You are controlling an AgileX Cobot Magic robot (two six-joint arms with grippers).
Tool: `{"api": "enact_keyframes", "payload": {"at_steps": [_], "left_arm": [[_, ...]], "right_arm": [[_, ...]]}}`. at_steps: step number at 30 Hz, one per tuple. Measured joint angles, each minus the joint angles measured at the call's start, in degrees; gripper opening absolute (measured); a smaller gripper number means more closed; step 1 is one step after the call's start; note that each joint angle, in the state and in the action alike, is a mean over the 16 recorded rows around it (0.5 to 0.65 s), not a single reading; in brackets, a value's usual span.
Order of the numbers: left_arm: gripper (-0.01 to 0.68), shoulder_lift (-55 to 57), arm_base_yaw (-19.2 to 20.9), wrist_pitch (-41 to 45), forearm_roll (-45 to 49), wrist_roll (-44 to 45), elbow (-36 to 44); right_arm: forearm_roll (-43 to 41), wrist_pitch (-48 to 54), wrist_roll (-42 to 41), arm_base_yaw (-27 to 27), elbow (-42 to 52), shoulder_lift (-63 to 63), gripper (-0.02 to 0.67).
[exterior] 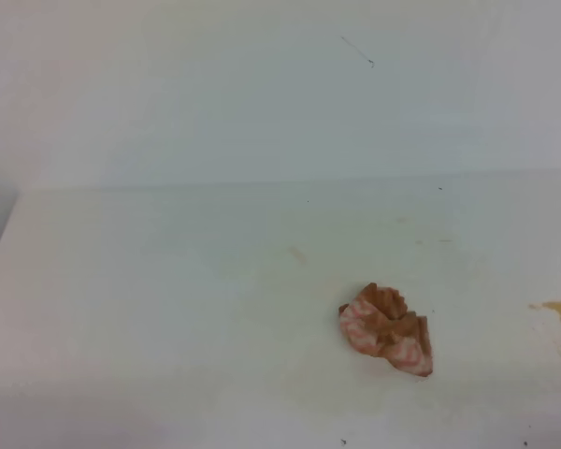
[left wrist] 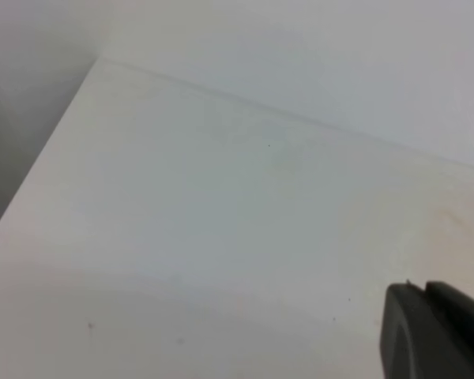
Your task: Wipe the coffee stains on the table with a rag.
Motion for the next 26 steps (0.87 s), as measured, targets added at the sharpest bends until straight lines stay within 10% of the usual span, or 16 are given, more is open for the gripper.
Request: {"api": "enact_keyframes", "payload": {"at_steps": [26], "left_arm": [[-0.005, 0.00, 0.00, 0.00, 0.00, 0.00, 0.00]], "right_arm": [[0.00, 0.11, 0.00, -1.42, 0.00, 0.24, -0.003]]}}
